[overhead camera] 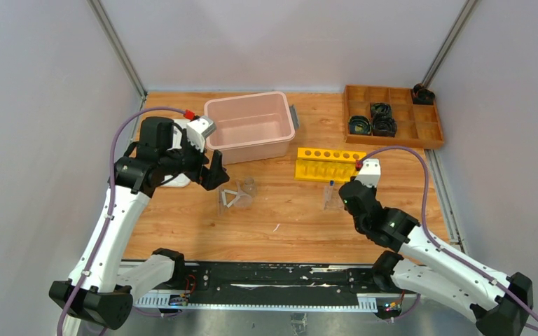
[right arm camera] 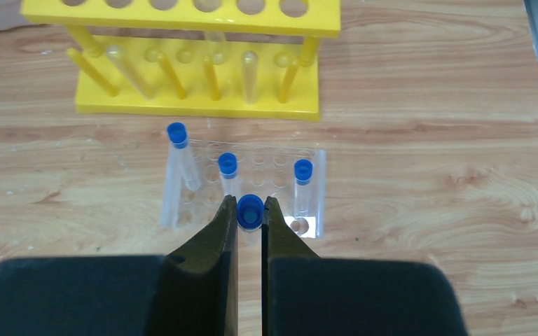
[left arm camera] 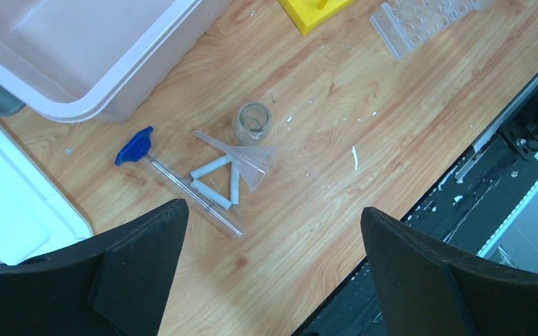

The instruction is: Organize the chemistry lab equipment

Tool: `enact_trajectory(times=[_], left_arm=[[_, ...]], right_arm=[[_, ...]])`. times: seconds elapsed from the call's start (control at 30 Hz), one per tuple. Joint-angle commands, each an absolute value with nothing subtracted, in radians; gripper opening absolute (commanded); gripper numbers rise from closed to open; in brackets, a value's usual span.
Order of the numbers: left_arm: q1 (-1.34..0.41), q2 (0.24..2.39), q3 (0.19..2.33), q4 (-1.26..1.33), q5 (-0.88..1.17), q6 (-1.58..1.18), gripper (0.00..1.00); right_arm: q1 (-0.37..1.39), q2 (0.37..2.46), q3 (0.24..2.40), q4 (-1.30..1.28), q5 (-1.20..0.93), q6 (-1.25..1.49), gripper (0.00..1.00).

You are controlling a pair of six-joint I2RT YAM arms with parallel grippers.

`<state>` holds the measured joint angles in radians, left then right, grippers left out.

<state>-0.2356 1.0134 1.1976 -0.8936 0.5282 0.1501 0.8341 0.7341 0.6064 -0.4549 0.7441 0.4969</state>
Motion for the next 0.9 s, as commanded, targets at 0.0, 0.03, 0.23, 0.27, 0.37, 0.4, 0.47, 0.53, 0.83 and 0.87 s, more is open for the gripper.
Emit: enact_trajectory(times=[0.0,0.03,0.23,0.27,0.37,0.4,0.47,0.53,0.83,0.87], left_arm=[[-0.238,1.003,1.201,-0.896,0.523,0.164,1.0],[-0.238,1.002,1.201,-0.896,0.523,0.165,1.0],[-0.238,0.997,1.2,-0.896,0.519,0.17,1.0],[-0.238,0.997,1.2,-0.896,0.519,0.17,1.0],[-0.238,0.997,1.2,-0.896,0.518,0.17,1.0],[-0.238,0.997,1.2,-0.896,0.52,0.17,1.0],[-0.238,1.0,1.201,-0.896,0.522,0.169,1.0],[-0.238,1.0,1.201,-0.896,0.522,0.168,1.0],[-0.238,0.999,1.207,-0.894,0.519,0.169,1.0],[-0.239,0.999,1.208,-0.895,0.519,0.167,1.0]], right_arm=[[0.809,0.74,0.547,-0.359,0.837,0.509,0.0],[0.805,0.749,0.533,-0.348,0.84,0.512,0.0],[0.78,0.816,0.502,-0.309,0.842,0.539,0.0],[0.776,0.828,0.499,-0.307,0.842,0.543,0.0],[0.769,0.843,0.482,-0.298,0.846,0.554,0.0],[0.767,0.847,0.474,-0.288,0.845,0.555,0.0],[0.763,0.848,0.459,-0.276,0.844,0.561,0.0],[0.758,0.849,0.447,-0.267,0.84,0.566,0.0],[0.756,0.851,0.408,-0.26,0.828,0.594,0.0],[0.756,0.848,0.406,-0.254,0.824,0.594,0.0]])
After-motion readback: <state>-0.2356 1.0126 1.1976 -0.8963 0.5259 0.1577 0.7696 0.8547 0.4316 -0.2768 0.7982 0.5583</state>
